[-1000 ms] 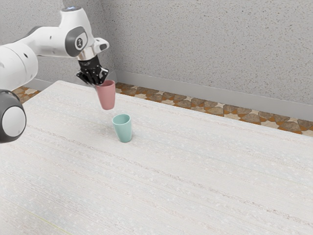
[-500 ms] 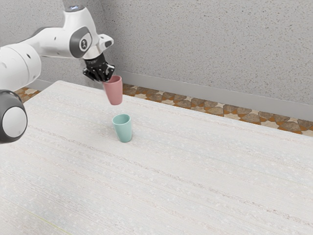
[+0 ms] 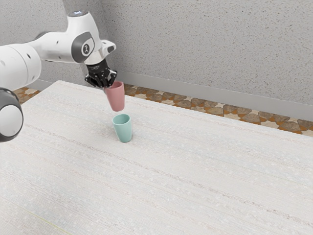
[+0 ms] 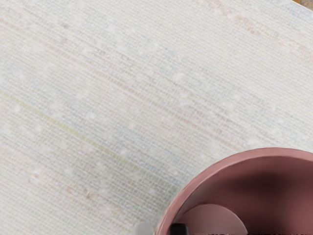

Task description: Place the left cup onto the right cup

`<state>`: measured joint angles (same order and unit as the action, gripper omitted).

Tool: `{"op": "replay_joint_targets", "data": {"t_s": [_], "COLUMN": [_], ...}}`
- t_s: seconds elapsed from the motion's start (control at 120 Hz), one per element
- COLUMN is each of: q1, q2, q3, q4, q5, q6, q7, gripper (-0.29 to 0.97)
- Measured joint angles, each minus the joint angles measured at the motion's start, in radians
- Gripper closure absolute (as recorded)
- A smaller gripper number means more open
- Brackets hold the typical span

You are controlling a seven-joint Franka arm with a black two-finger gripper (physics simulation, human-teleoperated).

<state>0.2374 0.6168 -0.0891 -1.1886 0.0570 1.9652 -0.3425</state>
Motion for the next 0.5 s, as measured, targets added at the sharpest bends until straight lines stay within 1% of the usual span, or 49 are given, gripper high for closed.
{"op": "replay_joint_targets", "data": {"t_s": [0.35, 0.5], "q1": [-0.019, -0.021], "q2": [-0.019, -0.034], "q3": [0.000, 0.000], "q4": [-0.042, -0.081], "q5": [0.002, 0.004], "q6": [0.050, 0.084], "q7": [-0.047, -0.065], "gripper": [0.79, 0.79]}}
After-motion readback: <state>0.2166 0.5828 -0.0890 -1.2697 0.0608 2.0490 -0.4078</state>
